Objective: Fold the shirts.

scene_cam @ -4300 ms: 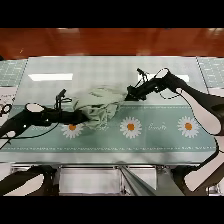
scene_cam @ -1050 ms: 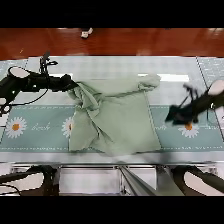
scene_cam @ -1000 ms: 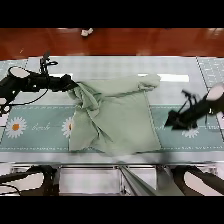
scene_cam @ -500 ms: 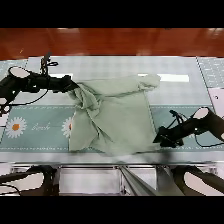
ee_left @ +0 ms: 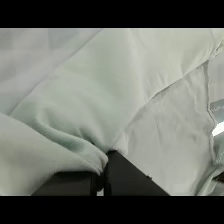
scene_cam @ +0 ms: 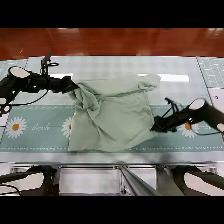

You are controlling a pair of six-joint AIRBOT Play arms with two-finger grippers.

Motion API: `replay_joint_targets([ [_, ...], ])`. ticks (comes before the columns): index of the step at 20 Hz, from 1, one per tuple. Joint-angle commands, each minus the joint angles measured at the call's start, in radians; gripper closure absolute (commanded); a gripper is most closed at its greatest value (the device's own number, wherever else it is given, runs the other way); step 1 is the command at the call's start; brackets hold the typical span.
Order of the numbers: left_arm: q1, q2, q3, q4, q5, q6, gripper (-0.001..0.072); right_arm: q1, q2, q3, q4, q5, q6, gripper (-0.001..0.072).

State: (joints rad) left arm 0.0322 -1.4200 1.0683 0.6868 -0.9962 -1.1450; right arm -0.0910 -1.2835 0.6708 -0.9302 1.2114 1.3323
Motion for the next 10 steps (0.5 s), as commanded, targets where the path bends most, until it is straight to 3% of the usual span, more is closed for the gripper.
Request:
replay_joint_targets([
  [1, -0.002, 0.001, 0.000, 0.014, -0.057, 0.000, 0.0681, -0.109, -0.027, 0.204, -0.087, 0.025, 0.007, 0.0693],
  [6, -0.091, 0.006, -0.026, 0.014, -0.108, -0.003, 0.0681, -0.225, -0.252, 0.594, -0.098, 0.055, 0.035, 0.0693],
  [10, -0.222, 0.040, -0.128, 0.014, -0.064, -0.074, 0.0681, -0.223, -0.489, 0.928, -0.003, 0.072, 0.077, 0.0693],
])
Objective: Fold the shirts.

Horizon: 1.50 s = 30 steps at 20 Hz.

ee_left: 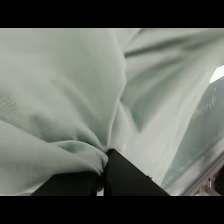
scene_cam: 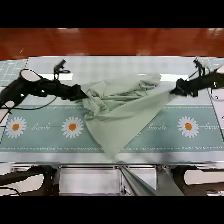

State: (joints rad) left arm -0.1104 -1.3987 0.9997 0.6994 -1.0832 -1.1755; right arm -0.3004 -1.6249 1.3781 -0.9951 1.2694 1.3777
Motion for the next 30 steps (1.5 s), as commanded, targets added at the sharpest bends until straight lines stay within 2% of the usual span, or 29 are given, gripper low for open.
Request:
replay_joint_targets([
  [1, -0.104, 0.026, -0.087, 0.001, 0.036, -0.058, 0.0681, -0.013, -0.201, 0.292, 0.107, 0.014, 0.044, 0.0693],
  [4, -0.161, 0.031, -0.136, 0.001, 0.048, -0.068, 0.0681, -0.007, -0.343, 0.470, 0.239, 0.005, 0.071, 0.0693],
  [7, -0.179, 0.030, -0.142, 0.001, 0.076, -0.075, 0.0681, 0.019, -0.415, 0.536, 0.294, -0.003, 0.077, 0.0692],
  [8, -0.174, 0.030, -0.142, 0.001, 0.085, -0.078, 0.0681, 0.024, -0.423, 0.536, 0.297, -0.005, 0.082, 0.0644],
  [9, -0.168, 0.030, -0.142, 0.001, 0.088, -0.078, 0.0681, 0.024, -0.423, 0.536, 0.296, 0.000, 0.095, 0.0451],
  [10, -0.160, 0.030, -0.142, 0.001, 0.088, -0.078, 0.0681, 0.021, -0.420, 0.536, 0.301, 0.026, 0.091, 0.0305],
  [14, -0.124, 0.030, -0.142, 0.001, 0.088, -0.074, 0.0681, -0.066, -0.341, 0.536, 0.248, 0.280, 0.002, 0.0305],
  [16, -0.104, 0.030, -0.142, -0.002, 0.088, -0.075, 0.0681, -0.112, -0.235, 0.509, 0.053, 0.362, 0.025, 0.0305],
  [18, -0.080, 0.030, -0.142, -0.011, 0.084, -0.077, 0.0681, -0.131, -0.084, 0.364, -0.149, 0.329, 0.037, 0.0305],
  [19, -0.069, 0.030, -0.142, -0.018, 0.081, -0.076, 0.0681, -0.145, -0.008, 0.250, -0.175, 0.286, 0.053, 0.0305],
  [22, -0.053, 0.030, -0.142, -0.018, 0.093, -0.064, 0.0681, -0.154, 0.268, -0.238, -0.114, 0.129, 0.035, 0.0305],
  [25, -0.051, 0.030, -0.142, -0.018, 0.122, -0.063, 0.0681, -0.112, 0.504, -0.643, -0.043, 0.060, -0.010, 0.0305],
  [28, -0.051, 0.030, -0.142, -0.018, 0.132, -0.063, 0.0681, -0.049, 0.607, -0.868, 0.034, 0.058, -0.006, 0.0305],
  [30, -0.051, 0.030, -0.142, -0.018, 0.130, -0.064, 0.0681, 0.020, 0.614, -0.927, 0.072, 0.040, 0.000, 0.0305],
])
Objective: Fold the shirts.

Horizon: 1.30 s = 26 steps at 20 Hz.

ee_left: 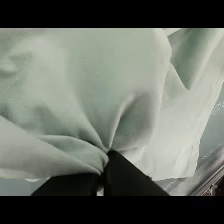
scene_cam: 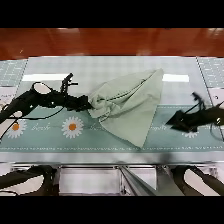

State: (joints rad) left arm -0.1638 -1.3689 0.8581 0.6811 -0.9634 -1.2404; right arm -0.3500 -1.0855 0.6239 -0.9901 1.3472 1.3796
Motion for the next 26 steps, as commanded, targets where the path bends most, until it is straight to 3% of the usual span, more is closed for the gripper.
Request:
replay_joint_targets([
  [1, 0.002, 0.000, 0.000, 0.000, 0.010, 0.001, 0.0681, 0.111, 0.074, -0.179, 0.072, -0.056, 0.013, 0.0305],
  [5, 0.002, 0.000, 0.000, 0.000, 0.011, 0.001, 0.0681, 0.262, 0.049, -0.179, 0.074, -0.143, 0.095, 0.0305],
  [15, 0.002, 0.000, 0.000, 0.000, 0.014, 0.001, 0.0681, 0.466, -0.186, -0.080, 0.293, -0.338, 0.028, 0.0313],
  [16, 0.002, 0.000, 0.000, 0.000, 0.014, 0.001, 0.0681, 0.484, -0.208, -0.052, 0.298, -0.352, 0.027, 0.0351],
  [17, 0.002, 0.000, 0.000, 0.000, 0.014, 0.001, 0.0681, 0.502, -0.230, -0.024, 0.304, -0.359, 0.019, 0.0469],
  [18, 0.002, 0.000, 0.000, 0.000, 0.015, 0.001, 0.0681, 0.521, -0.251, 0.008, 0.307, -0.359, -0.005, 0.0652],
  [19, 0.003, 0.000, 0.000, 0.000, 0.019, 0.002, 0.0681, 0.536, -0.263, 0.036, 0.307, -0.354, -0.015, 0.0692],
  [22, 0.041, 0.001, 0.027, 0.000, 0.024, 0.024, 0.0681, 0.534, -0.254, 0.142, 0.286, -0.272, -0.031, 0.0693],
  [26, 0.163, 0.044, 0.208, -0.019, -0.083, 0.024, 0.0681, 0.449, -0.156, 0.404, 0.182, -0.162, 0.025, 0.0693],
])
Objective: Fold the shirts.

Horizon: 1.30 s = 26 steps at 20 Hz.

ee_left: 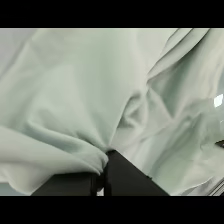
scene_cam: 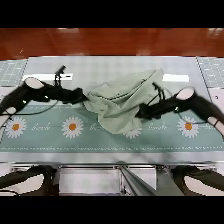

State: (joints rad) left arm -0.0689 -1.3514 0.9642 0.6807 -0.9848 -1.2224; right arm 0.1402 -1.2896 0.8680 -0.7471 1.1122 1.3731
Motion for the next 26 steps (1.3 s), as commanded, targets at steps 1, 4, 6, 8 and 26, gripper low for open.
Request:
replay_joint_targets([
  [1, 0.095, 0.048, 0.158, -0.031, -0.082, 0.006, 0.0681, -0.070, 0.072, 0.249, -0.083, 0.096, 0.055, 0.0693],
  [4, 0.146, 0.115, 0.369, -0.110, -0.125, 0.006, 0.0681, -0.147, 0.111, 0.539, -0.120, 0.172, 0.109, 0.0693],
  [6, 0.151, 0.139, 0.547, -0.151, -0.153, 0.004, 0.0681, -0.177, 0.116, 0.755, -0.151, 0.221, 0.138, 0.0693],
  [8, 0.149, 0.151, 0.738, -0.150, -0.199, -0.025, 0.0681, -0.179, 0.117, 0.979, -0.198, 0.262, 0.162, 0.0694],
  [26, 0.151, 0.599, 0.978, 0.082, -0.650, -0.216, 0.0681, -0.177, 0.631, 1.144, -0.512, 0.505, 0.190, 0.0693],
])
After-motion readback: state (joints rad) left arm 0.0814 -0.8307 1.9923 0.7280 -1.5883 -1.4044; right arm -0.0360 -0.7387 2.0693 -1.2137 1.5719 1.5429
